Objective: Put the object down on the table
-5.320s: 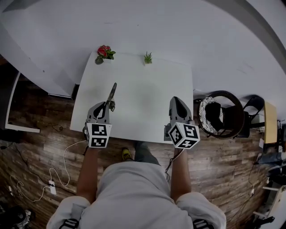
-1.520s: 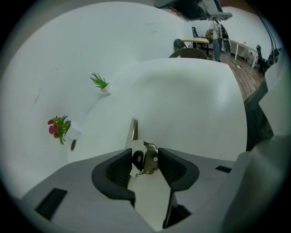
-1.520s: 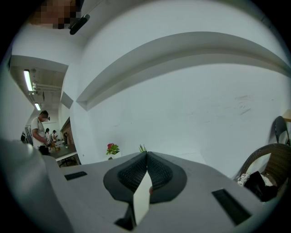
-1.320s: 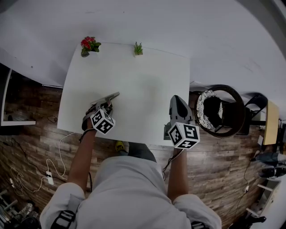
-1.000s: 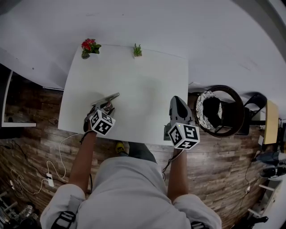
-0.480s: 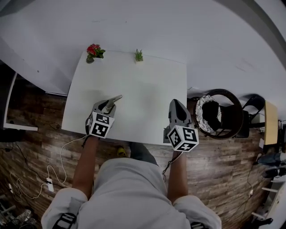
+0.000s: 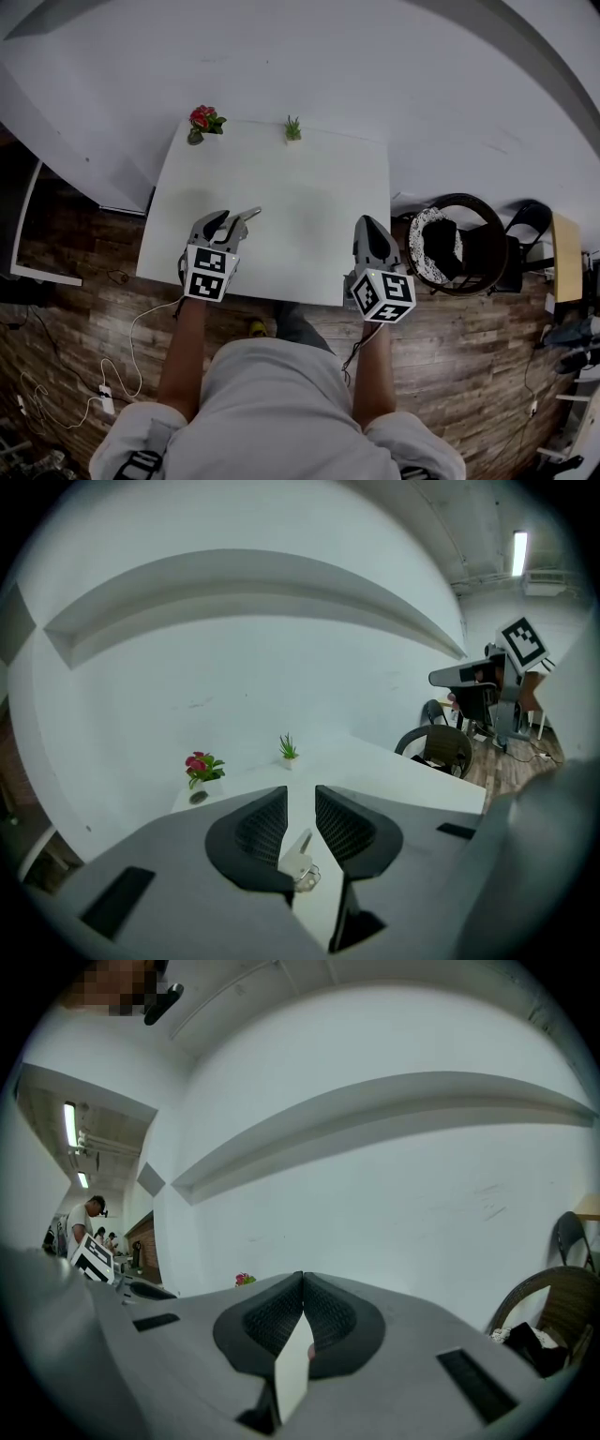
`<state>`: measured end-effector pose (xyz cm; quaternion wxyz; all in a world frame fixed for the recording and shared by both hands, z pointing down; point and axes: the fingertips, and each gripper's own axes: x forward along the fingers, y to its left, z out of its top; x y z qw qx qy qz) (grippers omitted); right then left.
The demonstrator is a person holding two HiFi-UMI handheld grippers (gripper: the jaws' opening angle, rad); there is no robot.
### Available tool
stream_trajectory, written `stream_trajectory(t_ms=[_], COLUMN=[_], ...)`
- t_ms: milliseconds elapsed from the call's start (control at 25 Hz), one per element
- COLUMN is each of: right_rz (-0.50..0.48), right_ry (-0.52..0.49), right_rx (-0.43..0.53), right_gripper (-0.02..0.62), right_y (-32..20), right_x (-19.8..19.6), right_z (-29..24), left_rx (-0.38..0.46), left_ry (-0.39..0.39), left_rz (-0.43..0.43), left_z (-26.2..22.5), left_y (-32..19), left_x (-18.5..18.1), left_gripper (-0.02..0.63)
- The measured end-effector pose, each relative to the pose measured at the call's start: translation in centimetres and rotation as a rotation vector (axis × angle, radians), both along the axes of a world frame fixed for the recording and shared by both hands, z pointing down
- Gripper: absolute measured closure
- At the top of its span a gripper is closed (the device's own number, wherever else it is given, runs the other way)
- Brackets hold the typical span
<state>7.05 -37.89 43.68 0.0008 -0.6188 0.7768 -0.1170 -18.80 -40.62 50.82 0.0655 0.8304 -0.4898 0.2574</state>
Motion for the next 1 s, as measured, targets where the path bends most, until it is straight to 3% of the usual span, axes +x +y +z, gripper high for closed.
stream_trajectory(t_ms=[400,840,1000], right_rz=[0.007,0.013,0.004], right_ry=[0.019,0.028,0.033], right_rx=[0.031,0.044,0.042], right_gripper=[0.586,0.586,0.586], right_y=[1.9,3.5,4.0], right_x=[-1.3,-2.4,-2.8], right_z=[-1.3,-2.0,-1.9], left_rx=[0.130,0.166,0.198], left_ry=[0.025,0.150,0.142], left_rz=[-0.008,-0.067,-0.094], left_z=[-6.1,-9.4,-10.1], left_y=[1.7,3.2,3.7], left_x=[-2.2,-5.1,-6.4], left_gripper=[0.520,0.566,0.577])
